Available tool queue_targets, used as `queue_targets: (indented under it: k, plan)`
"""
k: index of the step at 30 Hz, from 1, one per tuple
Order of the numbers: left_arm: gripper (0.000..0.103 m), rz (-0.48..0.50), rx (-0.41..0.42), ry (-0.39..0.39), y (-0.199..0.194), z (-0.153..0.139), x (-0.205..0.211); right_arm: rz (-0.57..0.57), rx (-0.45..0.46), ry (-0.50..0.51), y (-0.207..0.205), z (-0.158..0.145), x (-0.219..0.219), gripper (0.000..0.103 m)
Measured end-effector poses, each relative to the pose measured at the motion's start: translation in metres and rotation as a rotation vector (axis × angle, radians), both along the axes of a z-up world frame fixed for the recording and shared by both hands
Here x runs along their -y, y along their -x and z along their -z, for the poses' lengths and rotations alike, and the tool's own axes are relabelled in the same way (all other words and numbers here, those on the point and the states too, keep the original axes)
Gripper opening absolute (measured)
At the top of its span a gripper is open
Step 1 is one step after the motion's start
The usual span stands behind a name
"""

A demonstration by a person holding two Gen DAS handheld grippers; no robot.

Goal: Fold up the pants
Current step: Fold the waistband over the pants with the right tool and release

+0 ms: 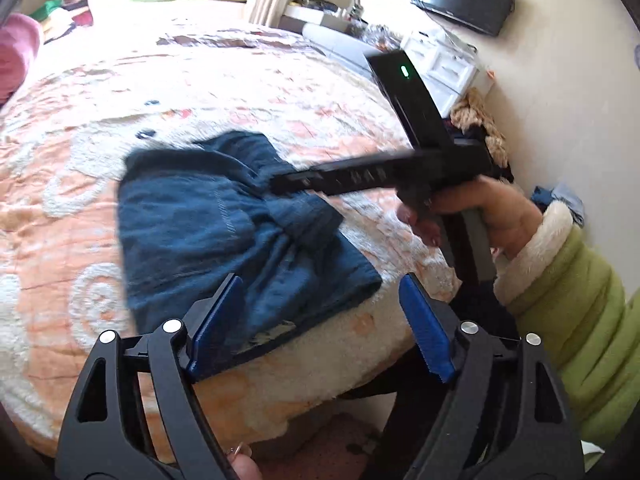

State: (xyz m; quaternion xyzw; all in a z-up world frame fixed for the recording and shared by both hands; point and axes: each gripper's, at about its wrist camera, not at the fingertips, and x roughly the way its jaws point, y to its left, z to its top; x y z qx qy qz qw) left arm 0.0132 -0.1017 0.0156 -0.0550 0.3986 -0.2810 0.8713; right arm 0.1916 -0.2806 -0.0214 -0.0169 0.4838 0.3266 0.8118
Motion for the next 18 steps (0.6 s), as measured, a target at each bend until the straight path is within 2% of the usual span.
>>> queue_targets:
  k: [5, 9, 10, 13, 18]
  plan:
    - [0.074, -0.102, 0.014, -0.046, -0.002, -0.009, -0.029, -0.002, 0.026, 0.023, 0.003, -0.002, 0.0, 0.075]
    - [0.074, -0.14, 0.016, -0.076, -0.004, -0.009, -0.044, -0.005, 0.052, 0.064, 0.008, -0.007, -0.002, 0.076]
    - [0.071, -0.146, 0.012, -0.088, -0.008, -0.008, -0.046, -0.007, 0.06, 0.076, 0.009, -0.009, -0.002, 0.076]
    - [0.064, -0.136, 0.01, -0.109, -0.011, -0.006, -0.044, -0.005, 0.068, 0.093, 0.012, -0.017, -0.002, 0.076]
    - [0.058, -0.076, 0.067, -0.185, -0.01, 0.0, -0.016, 0.007, 0.073, -0.015, 0.011, -0.044, -0.002, 0.076]
